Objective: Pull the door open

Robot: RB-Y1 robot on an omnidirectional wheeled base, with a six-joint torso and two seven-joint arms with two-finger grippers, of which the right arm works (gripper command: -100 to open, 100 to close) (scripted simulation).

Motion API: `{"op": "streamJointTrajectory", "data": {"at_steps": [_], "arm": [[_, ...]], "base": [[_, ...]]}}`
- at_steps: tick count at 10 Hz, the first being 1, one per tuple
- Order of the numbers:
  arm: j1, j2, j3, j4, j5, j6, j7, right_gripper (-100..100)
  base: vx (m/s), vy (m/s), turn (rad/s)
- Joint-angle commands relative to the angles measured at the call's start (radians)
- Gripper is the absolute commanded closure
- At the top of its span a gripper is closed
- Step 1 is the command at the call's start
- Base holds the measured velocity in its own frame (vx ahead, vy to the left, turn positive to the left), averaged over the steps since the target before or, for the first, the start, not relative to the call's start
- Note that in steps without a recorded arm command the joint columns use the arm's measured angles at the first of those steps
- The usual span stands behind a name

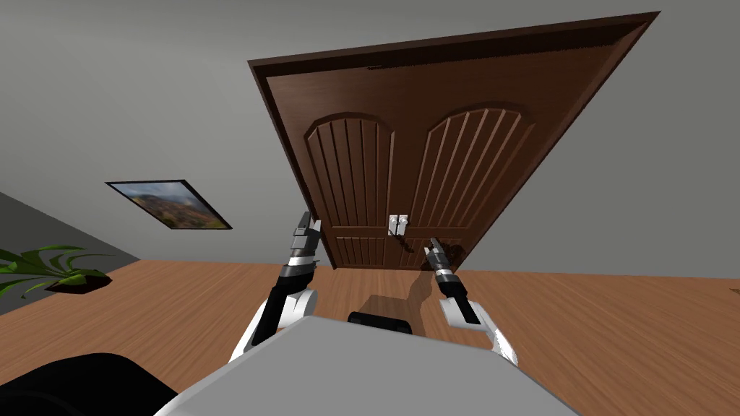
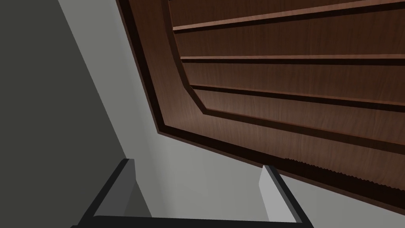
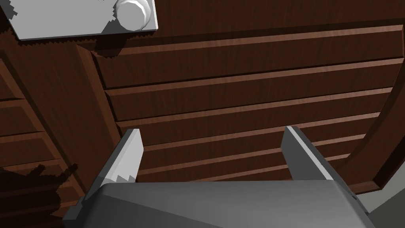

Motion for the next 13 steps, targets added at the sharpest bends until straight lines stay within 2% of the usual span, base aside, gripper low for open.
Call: {"op": "streamJointTrajectory", "data": {"at_steps": [1,3,8,10,11,13], "arm": [[-0.010,-0.008,-0.001,0.036,0.015,0.010,-0.015,-100],[-0.028,-0.015,-0.001,0.083,0.034,0.023,-0.029,-100],[-0.061,-0.026,0.000,0.167,0.070,0.047,-0.055,-100],[-0.067,-0.026,-0.001,0.178,0.071,0.044,-0.056,-100],[-0.058,-0.041,-0.031,0.196,0.065,0.047,-0.056,-100],[-0.050,-0.058,-0.066,0.216,0.056,0.050,-0.055,-100]], "base": [[0.136,0.020,0.087],[0.141,0.012,0.072],[0.155,0.018,0.055],[0.130,-0.016,0.040],[-0.039,-0.032,-0.043],[-0.081,-0.041,-0.025]]}}
